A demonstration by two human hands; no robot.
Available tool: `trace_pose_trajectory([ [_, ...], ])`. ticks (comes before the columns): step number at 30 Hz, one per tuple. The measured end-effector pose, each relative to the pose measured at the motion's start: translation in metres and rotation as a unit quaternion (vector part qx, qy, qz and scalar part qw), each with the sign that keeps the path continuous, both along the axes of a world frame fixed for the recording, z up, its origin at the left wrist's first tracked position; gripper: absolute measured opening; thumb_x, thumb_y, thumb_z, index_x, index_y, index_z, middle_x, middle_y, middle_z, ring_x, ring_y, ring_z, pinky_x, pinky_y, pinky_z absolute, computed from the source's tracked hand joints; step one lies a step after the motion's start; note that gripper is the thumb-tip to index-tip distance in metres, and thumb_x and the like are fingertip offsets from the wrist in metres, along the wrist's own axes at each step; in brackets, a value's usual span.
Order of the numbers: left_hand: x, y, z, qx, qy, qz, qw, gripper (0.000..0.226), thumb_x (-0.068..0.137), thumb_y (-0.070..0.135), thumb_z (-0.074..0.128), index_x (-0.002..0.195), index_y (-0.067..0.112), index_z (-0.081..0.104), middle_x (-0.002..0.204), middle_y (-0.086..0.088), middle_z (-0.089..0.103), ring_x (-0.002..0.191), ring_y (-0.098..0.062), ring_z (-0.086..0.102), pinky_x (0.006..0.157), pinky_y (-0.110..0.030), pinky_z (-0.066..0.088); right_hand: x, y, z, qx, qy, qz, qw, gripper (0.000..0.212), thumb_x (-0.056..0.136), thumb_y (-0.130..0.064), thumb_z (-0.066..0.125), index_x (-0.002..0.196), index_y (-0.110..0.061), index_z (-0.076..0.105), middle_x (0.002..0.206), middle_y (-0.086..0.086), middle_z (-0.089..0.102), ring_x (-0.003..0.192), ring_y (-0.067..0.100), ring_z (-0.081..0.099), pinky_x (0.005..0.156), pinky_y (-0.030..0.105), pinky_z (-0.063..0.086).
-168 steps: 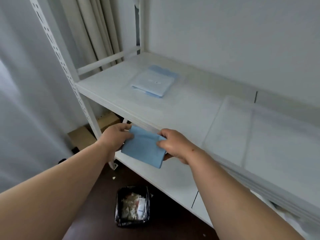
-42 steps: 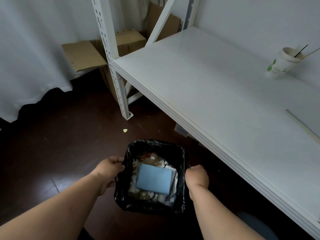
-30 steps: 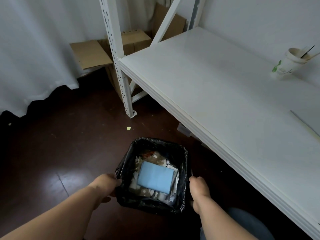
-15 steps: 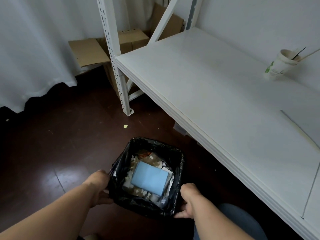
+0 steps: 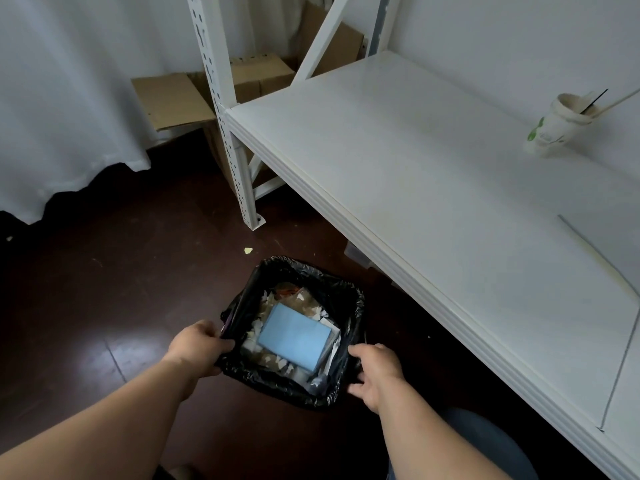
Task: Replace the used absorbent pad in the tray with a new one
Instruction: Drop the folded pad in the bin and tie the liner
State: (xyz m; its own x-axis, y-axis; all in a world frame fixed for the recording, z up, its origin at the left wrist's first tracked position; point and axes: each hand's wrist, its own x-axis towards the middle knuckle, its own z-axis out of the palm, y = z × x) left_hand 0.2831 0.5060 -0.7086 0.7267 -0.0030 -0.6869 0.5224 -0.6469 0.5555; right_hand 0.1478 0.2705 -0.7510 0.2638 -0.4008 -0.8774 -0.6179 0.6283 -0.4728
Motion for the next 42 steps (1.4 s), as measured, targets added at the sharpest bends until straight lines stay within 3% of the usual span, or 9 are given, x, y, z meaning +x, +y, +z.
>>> trace_pose_trajectory([
  [7,-0.002,0.001,-0.005,0.124,-0.083,-0.142,0.979,0.019,0.082,0.011,0.059,0.068,0.012,0.046,0.071,-0.012,0.060,0.064,-0.029,0.056,0.056,-0.029,0.043,-0.003,0.005,0.008,-0.036,0.060,0.151,0.986,0.050,0.093,-0.043,0.058,0.132,-0.020,0.038,0.135,0.010,0.048,0.115,0.039,0.055,0.062,0.041,0.056],
  [12,0.003,0.002,-0.005,0.183,-0.135,-0.169,0.959,0.032,0.089,0.028,0.059,0.064,0.013,0.045,0.064,-0.004,0.053,0.062,-0.022,0.049,0.048,-0.028,0.030,-0.012,0.002,0.010,-0.133,0.067,0.280,0.948,0.035,0.093,-0.046,0.054,0.106,-0.015,0.048,0.097,0.001,0.058,0.064,0.015,0.061,0.040,0.020,0.035],
  [17,0.004,-0.006,-0.004,0.177,-0.133,-0.199,0.955,0.028,0.098,0.038,0.043,0.081,0.017,0.051,0.078,-0.003,0.059,0.081,-0.027,0.057,0.064,-0.031,0.042,-0.004,0.004,0.018,-0.163,0.071,0.335,0.926,0.055,0.099,-0.039,0.047,0.144,-0.011,0.032,0.090,-0.005,0.046,0.059,0.018,0.063,0.040,0.022,0.041],
  [19,0.002,-0.013,-0.003,0.173,-0.131,-0.234,0.948,0.025,0.100,0.038,0.038,0.091,0.017,0.049,0.089,-0.007,0.062,0.090,-0.031,0.060,0.070,-0.031,0.043,-0.005,0.005,0.019,-0.136,0.066,0.316,0.937,0.060,0.099,-0.039,0.048,0.148,-0.011,0.027,0.090,-0.002,0.050,0.059,0.020,0.064,0.042,0.025,0.045],
  [24,-0.022,-0.043,-0.001,0.015,-0.066,-0.170,0.983,0.015,0.101,0.029,0.040,0.097,0.015,0.044,0.092,-0.014,0.061,0.087,-0.039,0.065,0.067,-0.039,0.054,-0.006,0.012,0.026,-0.039,0.031,0.221,0.974,0.064,0.100,-0.032,0.049,0.154,-0.017,0.016,0.147,0.012,0.038,0.064,0.019,0.063,0.050,0.026,0.053],
  [26,-0.025,-0.048,0.004,-0.031,-0.060,-0.115,0.991,0.017,0.100,0.028,0.043,0.092,0.014,0.047,0.077,-0.010,0.056,0.077,-0.038,0.066,0.064,-0.043,0.058,-0.003,0.013,0.028,-0.032,0.021,0.190,0.981,0.051,0.100,-0.029,0.048,0.147,-0.019,0.030,0.133,0.007,0.050,0.063,0.018,0.059,0.048,0.025,0.049],
  [30,-0.011,-0.043,0.012,-0.053,-0.137,-0.069,0.987,0.031,0.096,0.029,0.054,0.071,0.012,0.046,0.059,-0.004,0.044,0.054,-0.023,0.044,0.054,-0.032,0.039,0.009,0.005,0.036,-0.130,0.011,0.155,0.979,0.008,0.097,-0.024,0.051,0.092,-0.019,0.055,0.082,-0.001,0.053,0.064,0.012,0.047,0.051,0.023,0.035],
  [36,-0.004,-0.041,0.022,-0.251,0.014,0.109,0.962,0.027,0.096,0.018,0.055,0.071,0.014,0.048,0.063,-0.004,0.044,0.056,-0.016,0.045,0.054,-0.028,0.042,0.035,-0.003,0.044,-0.153,-0.051,0.027,0.987,0.024,0.096,-0.023,0.053,0.074,-0.013,0.054,0.070,0.000,0.054,0.058,0.011,0.045,0.054,0.024,0.035],
  [42,-0.011,-0.047,0.019,-0.257,0.058,0.086,0.961,0.026,0.097,0.022,0.054,0.073,0.016,0.049,0.065,-0.002,0.046,0.059,-0.016,0.048,0.063,-0.029,0.046,0.039,-0.001,0.049,-0.125,-0.079,0.003,0.989,0.017,0.097,-0.015,0.047,0.087,-0.014,0.061,0.065,0.000,0.054,0.053,0.012,0.045,0.056,0.026,0.038],
])
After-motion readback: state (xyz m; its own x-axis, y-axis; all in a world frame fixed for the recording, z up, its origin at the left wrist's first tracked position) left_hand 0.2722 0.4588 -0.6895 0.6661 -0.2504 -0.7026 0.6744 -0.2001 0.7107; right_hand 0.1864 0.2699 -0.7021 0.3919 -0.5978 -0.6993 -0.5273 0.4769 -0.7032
